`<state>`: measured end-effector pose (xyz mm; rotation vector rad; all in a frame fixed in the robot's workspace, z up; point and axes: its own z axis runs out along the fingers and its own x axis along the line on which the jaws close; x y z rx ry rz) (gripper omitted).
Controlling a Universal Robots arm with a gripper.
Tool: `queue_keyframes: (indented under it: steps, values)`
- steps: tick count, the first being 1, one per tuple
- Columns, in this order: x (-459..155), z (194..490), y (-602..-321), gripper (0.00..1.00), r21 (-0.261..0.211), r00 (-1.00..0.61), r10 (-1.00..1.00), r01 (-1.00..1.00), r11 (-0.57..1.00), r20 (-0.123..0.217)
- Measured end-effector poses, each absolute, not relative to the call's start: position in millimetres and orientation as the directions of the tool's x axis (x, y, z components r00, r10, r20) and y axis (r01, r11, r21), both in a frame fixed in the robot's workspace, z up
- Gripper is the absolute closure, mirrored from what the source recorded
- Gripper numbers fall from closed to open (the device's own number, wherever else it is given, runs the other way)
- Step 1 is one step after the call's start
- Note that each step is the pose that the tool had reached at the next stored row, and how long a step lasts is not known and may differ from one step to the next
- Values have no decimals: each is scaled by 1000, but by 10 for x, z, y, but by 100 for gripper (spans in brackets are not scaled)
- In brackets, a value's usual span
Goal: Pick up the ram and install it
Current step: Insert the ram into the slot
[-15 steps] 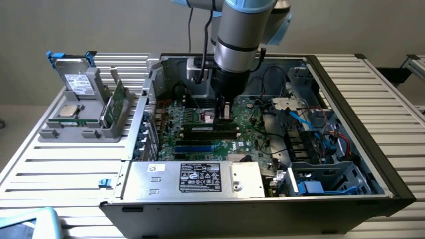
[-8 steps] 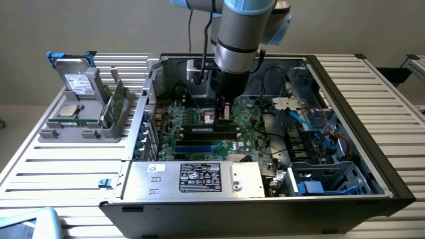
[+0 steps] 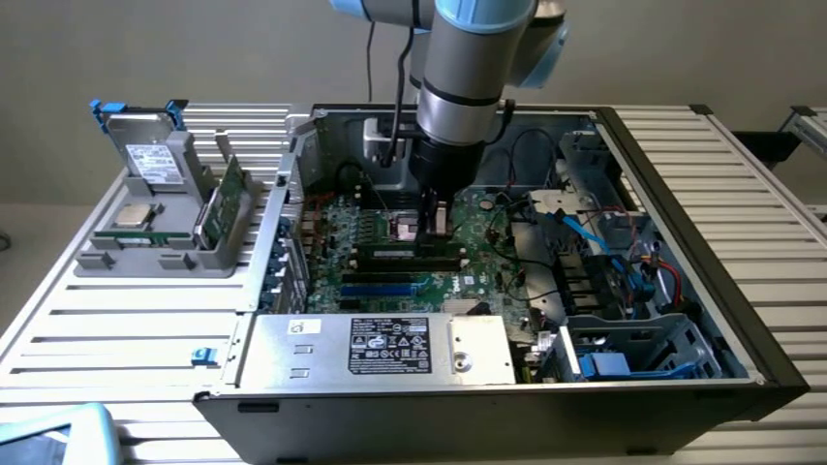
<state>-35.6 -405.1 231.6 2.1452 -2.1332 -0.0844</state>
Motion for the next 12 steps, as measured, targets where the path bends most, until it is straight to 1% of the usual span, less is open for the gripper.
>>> queue_keyframes:
  steps: [12]
  values:
    - [-356,2290,-4050,85,120,8,-999,-993,-3,42]
